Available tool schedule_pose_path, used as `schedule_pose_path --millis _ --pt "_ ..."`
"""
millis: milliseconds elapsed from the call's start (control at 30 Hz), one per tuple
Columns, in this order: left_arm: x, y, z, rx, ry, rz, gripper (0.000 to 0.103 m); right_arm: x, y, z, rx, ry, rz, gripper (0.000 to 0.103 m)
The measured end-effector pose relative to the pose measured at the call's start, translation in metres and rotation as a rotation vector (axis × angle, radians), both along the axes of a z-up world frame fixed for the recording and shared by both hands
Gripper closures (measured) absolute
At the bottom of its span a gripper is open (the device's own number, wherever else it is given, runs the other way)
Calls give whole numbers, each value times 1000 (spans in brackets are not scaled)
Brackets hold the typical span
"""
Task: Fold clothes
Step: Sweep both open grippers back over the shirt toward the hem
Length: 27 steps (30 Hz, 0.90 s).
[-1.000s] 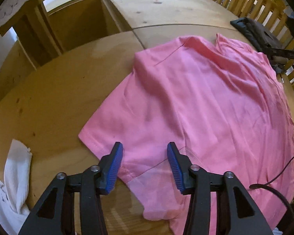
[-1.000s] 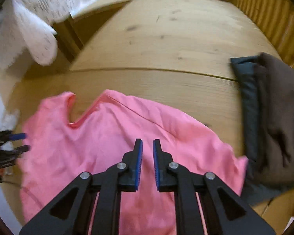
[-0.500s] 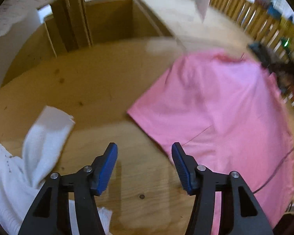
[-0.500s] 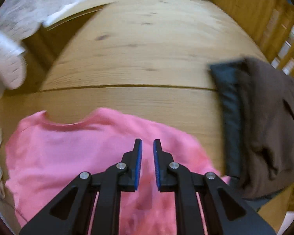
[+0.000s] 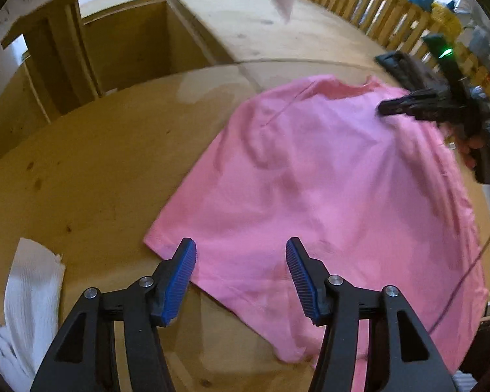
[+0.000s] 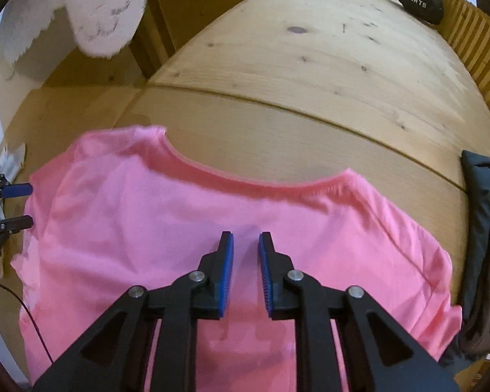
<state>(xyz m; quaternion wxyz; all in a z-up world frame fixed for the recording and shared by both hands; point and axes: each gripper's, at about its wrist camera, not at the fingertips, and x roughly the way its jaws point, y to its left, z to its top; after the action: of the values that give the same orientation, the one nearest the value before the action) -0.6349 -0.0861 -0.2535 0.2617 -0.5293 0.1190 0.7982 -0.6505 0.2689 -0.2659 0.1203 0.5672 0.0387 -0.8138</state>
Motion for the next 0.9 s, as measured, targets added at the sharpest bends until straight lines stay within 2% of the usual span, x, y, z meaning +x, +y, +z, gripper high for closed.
schedule_pose_path --millis 100,167,200,300,433,500,633,767,900 --pt "-15 -6 -3 -86 62 12 48 -15 11 6 -56 -2 -37 83" --pt "-29 -14 -2 -120 52 63 48 -28 26 13 -108 6 -93 83" --pt "-34 -16 1 -121 48 82 53 -26 37 21 -119 37 -121 83" --pt "-35 -1 22 -68 90 28 53 -20 65 27 -63 60 -159 83" --pt "-35 50 30 0 97 -108 53 -17 88 15 -42 27 -192 85" --pt "-41 79 25 12 94 -156 53 -16 85 10 -51 32 -173 85" --pt "-52 127 11 59 62 -223 61 -26 64 2 -79 59 -102 85" --pt "-57 165 2 9 106 -272 61 -34 55 2 -48 83 -75 85" --pt "-72 175 -3 -66 180 -219 55 -44 62 5 -53 90 -119 86"
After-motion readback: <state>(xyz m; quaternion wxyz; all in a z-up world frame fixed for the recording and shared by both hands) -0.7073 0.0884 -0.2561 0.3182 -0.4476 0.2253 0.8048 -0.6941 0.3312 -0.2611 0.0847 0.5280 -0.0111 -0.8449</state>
